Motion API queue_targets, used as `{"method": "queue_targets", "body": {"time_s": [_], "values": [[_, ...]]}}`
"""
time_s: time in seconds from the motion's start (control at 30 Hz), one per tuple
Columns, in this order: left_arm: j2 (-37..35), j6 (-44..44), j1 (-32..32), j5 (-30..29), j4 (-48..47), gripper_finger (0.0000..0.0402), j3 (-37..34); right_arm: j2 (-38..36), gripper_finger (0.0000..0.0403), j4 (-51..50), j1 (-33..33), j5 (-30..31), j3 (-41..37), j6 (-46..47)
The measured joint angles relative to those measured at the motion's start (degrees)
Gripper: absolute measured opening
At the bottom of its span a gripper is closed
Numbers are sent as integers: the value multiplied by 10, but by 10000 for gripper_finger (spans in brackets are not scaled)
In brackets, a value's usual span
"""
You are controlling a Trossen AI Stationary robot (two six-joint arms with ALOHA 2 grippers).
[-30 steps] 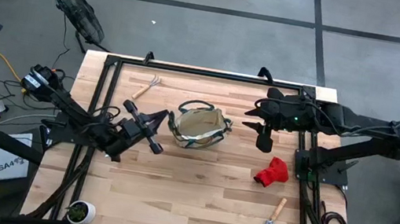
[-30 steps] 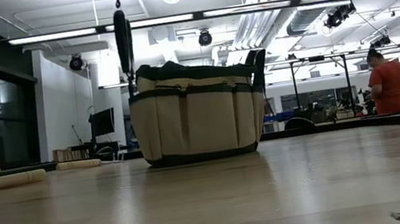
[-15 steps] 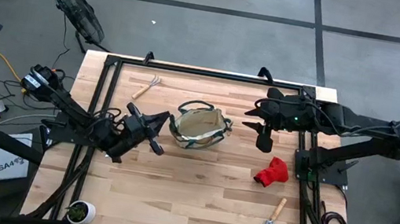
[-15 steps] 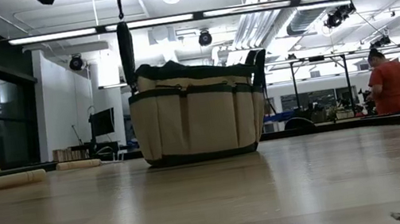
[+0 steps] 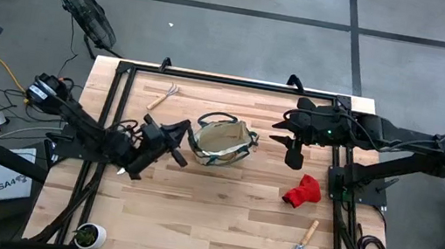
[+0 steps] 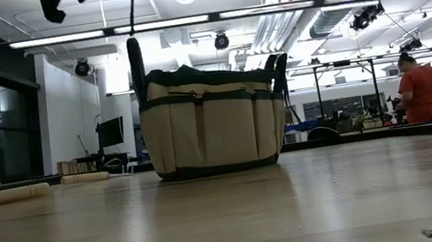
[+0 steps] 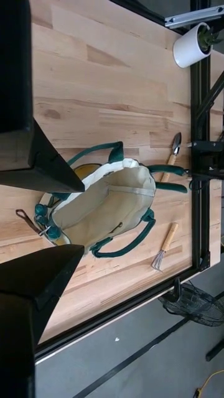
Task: Pick & Place Garden tools in Gardening bag
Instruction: Put the shear scissors into the gardening bag
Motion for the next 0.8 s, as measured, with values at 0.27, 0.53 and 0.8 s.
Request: {"method": "queue_targets", "body": {"time_s": [0.27,0.53,0.8], "values": [[12,-62,39,82,-17,0,0,0,138,0,0,0,0,-3],[12,-110,43,143,-65,0,0,0,138,0,0,0,0,-4],[12,-147,62,204,-80,0,0,0,138,0,0,0,0,-2]]}}
